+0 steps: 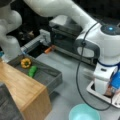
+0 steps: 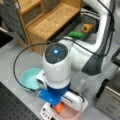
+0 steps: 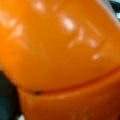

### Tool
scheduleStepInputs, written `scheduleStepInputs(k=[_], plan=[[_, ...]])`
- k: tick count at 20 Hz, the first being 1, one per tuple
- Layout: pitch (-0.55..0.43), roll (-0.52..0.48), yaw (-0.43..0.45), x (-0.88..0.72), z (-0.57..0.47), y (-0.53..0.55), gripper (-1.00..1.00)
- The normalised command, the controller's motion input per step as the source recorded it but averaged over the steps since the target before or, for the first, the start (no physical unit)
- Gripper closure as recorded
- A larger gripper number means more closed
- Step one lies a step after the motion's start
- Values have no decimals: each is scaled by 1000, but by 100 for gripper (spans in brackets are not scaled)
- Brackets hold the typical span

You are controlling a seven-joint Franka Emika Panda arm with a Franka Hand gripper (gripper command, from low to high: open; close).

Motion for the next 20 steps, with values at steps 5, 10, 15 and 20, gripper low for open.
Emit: scheduleStepInputs(k=[5,10,15,20], plan=[[168,-138,382,45,238,-119,100],[139,-139,482,39,223,-120,100],[139,-138,543,-39,205,-201,100],[183,-121,606,-58,216,-189,100]])
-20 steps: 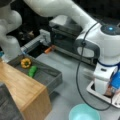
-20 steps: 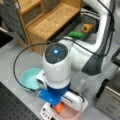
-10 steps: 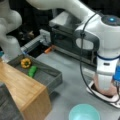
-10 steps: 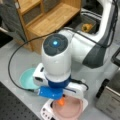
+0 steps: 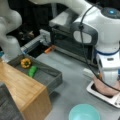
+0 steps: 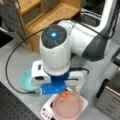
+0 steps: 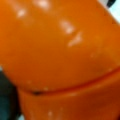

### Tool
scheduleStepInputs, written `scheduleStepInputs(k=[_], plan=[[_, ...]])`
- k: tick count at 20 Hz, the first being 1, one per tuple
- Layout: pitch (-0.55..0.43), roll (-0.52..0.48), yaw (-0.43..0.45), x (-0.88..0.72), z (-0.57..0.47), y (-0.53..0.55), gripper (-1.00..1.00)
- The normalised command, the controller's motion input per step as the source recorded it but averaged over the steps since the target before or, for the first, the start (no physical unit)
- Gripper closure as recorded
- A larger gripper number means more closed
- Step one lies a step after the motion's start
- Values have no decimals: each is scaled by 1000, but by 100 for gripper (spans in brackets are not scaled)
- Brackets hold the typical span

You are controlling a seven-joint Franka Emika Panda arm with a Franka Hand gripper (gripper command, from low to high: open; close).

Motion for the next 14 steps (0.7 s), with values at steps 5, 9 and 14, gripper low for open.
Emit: scheduleStepInputs(k=[5,9,14], plan=[[172,71,713,-53,184,-212,100],[125,134,559,-90,158,-191,100],[25,152,480,-138,150,-92,100]])
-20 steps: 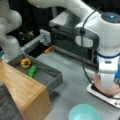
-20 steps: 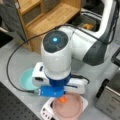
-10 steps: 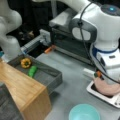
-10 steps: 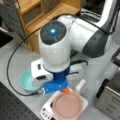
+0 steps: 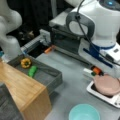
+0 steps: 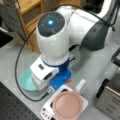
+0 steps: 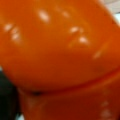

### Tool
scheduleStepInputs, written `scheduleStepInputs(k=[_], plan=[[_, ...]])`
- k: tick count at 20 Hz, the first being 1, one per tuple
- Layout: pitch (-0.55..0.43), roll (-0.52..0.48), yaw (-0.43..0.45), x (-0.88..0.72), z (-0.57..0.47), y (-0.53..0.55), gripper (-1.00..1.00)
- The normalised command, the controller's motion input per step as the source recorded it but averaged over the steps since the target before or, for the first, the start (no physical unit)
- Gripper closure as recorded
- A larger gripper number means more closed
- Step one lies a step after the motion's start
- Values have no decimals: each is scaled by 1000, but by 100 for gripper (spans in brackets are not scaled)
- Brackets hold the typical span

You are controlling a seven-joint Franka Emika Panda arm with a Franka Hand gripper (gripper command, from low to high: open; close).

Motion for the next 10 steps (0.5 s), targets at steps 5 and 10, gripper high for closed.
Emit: scheduleStepInputs(k=[5,10], plan=[[2,143,364,-263,142,-22,100],[-43,137,201,-423,34,-46,100]])
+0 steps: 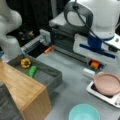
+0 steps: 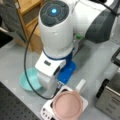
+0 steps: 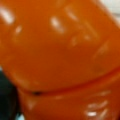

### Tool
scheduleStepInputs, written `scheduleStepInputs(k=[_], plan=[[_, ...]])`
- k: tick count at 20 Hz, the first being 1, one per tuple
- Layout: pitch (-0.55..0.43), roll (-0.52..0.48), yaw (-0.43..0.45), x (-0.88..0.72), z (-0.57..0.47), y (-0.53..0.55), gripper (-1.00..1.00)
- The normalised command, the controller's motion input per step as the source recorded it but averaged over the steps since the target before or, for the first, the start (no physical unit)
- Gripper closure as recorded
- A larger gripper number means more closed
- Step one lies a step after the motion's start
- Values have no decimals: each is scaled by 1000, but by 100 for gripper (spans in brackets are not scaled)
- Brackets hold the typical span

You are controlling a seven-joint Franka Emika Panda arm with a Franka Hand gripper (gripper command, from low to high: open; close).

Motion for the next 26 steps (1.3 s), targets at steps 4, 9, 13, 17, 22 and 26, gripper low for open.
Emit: scheduleStepInputs(k=[4,9,13,17,22,26], plan=[[-77,134,94,-564,-73,-191,100],[-121,124,46,-665,-160,-318,100],[-226,142,12,-768,-162,-429,100],[-295,169,17,-678,-159,-369,100],[-349,170,-34,-531,-126,-225,100],[-331,162,-35,-432,-120,-150,100]])
